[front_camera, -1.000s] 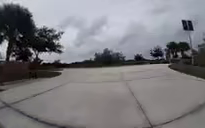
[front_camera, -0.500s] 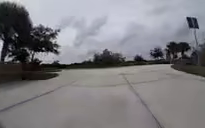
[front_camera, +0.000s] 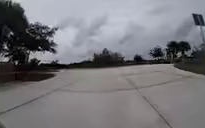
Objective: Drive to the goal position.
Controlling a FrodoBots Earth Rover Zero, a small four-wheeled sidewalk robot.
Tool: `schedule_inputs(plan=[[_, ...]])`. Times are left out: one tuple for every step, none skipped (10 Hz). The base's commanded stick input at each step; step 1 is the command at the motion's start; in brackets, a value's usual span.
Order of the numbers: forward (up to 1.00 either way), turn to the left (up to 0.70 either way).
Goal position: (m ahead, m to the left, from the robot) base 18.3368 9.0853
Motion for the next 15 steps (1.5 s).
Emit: schedule_inputs(plan=[[0.85, 0.00], [0.85, 0.00], [0.85, 0.00], [0.85, 0.00], [0.85, 0.00], [0.85, 0.00], [0.85, 0.00], [0.85, 0.00], [0.85, 0.00], [0.85, 0.00], [0.85, 0.00], [0.85, 0.00], [0.85, 0.00], [0.85, 0.00], [0.85, 0.00]])
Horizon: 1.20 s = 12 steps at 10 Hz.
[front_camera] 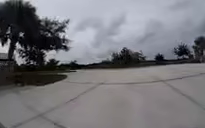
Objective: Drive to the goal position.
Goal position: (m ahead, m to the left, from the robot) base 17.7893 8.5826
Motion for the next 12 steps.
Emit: schedule_inputs(plan=[[0.85, 0.00], [0.85, 0.00], [0.85, 0.00], [0.85, 0.00], [0.85, 0.00], [0.85, 0.00], [0.85, 0.00], [0.85, 0.00], [0.85, 0.00], [0.85, 0.00], [0.85, 0.00], [0.85, 0.00]])
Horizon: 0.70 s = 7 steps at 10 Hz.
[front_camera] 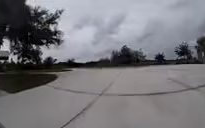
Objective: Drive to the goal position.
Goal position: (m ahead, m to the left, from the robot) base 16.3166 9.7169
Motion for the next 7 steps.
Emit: schedule_inputs(plan=[[0.85, 0.00], [0.85, 0.00], [0.85, 0.00], [0.85, 0.00], [0.85, 0.00], [0.85, 0.00], [0.85, 0.00]])
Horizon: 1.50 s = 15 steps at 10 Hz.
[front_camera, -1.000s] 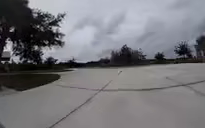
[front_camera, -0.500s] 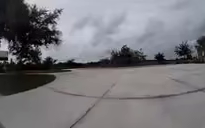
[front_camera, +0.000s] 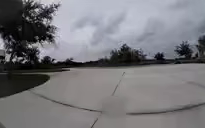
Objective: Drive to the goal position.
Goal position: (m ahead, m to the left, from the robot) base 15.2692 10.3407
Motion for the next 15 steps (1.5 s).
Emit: schedule_inputs(plan=[[0.85, 0.00], [0.85, 0.00], [0.85, 0.00], [0.85, 0.00], [0.85, 0.00], [0.85, 0.00], [0.85, 0.00], [0.85, 0.00], [0.85, 0.00], [0.85, 0.00], [0.85, 0.00], [0.85, 0.00], [0.85, 0.00], [0.85, 0.00], [0.85, 0.00]])
